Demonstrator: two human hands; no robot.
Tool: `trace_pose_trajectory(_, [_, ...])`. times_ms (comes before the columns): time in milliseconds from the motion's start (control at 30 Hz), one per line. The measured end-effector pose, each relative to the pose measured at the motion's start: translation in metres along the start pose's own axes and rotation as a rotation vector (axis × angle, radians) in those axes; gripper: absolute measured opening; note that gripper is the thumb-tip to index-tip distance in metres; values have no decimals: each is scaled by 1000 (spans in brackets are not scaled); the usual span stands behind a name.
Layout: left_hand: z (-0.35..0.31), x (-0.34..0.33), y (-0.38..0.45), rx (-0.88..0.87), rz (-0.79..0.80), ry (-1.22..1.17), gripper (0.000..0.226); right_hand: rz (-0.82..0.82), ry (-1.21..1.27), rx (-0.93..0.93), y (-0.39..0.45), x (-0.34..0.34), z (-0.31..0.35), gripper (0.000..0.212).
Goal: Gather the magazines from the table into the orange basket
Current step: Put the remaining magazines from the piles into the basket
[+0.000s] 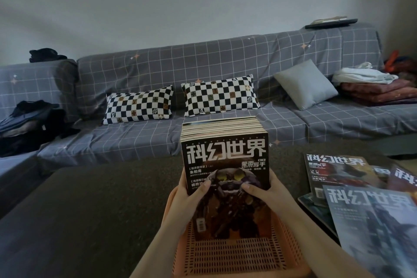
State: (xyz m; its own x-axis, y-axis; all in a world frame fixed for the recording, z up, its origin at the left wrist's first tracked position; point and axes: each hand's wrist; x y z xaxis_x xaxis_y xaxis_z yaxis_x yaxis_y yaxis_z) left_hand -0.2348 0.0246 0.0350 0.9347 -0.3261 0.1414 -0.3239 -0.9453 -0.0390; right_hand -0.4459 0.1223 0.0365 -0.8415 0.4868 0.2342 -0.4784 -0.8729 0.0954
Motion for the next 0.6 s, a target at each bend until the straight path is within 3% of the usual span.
trace_pose_trajectory(233, [-5, -1, -6, -44, -26, 78, 115, -39, 0, -21, -3, 0, 4, 83])
trace_pose_trajectory(400, [-14, 2, -11, -23, -81, 135, 124, -48, 20, -4, -5, 4, 17, 113])
trace_pose_trajectory(600, [-23, -3, -46, 15, -213, 212, 124, -56, 40, -9, -28, 7, 13, 123])
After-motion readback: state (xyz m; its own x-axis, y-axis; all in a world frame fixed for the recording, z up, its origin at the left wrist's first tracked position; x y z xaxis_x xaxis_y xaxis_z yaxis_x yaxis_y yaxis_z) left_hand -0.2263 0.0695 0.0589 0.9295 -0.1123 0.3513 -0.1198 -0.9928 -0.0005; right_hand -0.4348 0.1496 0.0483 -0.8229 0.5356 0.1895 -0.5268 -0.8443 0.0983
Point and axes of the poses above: each hand's wrist, its own y-axis towards the middle knuckle, its own x-axis out of the back of the hand, z = x × y, and after that the axes turned 6 degrees about -z, right-handed
